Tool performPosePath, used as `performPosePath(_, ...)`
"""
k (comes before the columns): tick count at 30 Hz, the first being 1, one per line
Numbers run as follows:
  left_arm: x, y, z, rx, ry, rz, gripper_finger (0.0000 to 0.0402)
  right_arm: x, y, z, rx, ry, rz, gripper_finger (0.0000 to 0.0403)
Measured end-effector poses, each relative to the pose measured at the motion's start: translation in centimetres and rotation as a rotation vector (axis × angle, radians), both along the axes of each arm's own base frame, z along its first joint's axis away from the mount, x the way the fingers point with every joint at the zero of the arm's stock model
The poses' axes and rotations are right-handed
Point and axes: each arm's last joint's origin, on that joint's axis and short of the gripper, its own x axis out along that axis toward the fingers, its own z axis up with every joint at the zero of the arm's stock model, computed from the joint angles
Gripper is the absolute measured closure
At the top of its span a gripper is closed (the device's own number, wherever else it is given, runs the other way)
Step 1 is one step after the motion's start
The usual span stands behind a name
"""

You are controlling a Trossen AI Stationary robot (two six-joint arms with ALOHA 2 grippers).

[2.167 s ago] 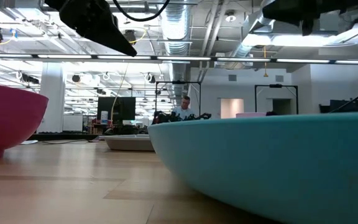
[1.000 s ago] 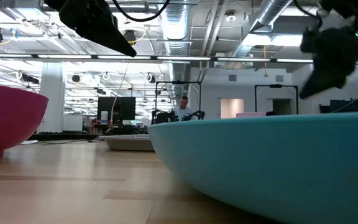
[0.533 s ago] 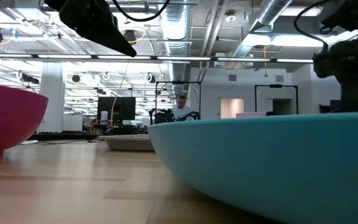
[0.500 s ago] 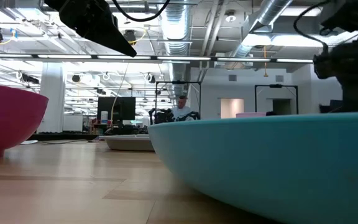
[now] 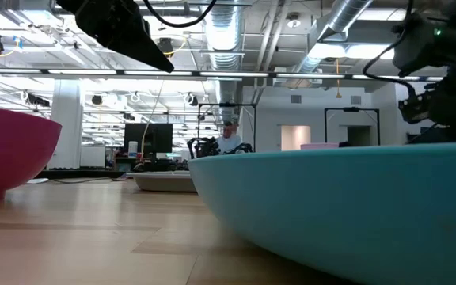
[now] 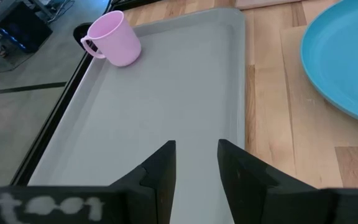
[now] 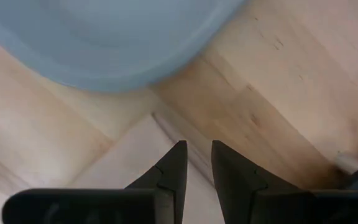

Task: Set up tray
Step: Put the blue plate under the pink mug on the gray tray

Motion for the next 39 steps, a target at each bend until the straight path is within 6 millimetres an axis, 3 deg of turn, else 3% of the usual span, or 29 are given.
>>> performPosePath(18, 0.0, 0.0, 0.0, 0.000, 0.000, -0.001, 0.0292, 0.6, 0.2, -0.4, 0.039, 0.006, 0.023, 0.0336)
performPosePath(23, 0.0, 0.0, 0.0, 0.000, 0.000, -0.001, 0.0292, 1.7, 0.3, 1.3, 0.045, -0.050, 0.024, 0.0336)
performPosePath(31, 0.0, 0.0, 0.0, -0.001, 0.000, -0.001, 0.0292, 4.2, 1.1, 5.7, 0.063, -0.246, 0.090, 0.0336)
performPosePath(39, 0.0, 0.0, 0.0, -0.006, -0.002, 0.002, 0.0292, 7.0, 4.4, 6.8, 0.107, -0.533, 0.285, 0.0336)
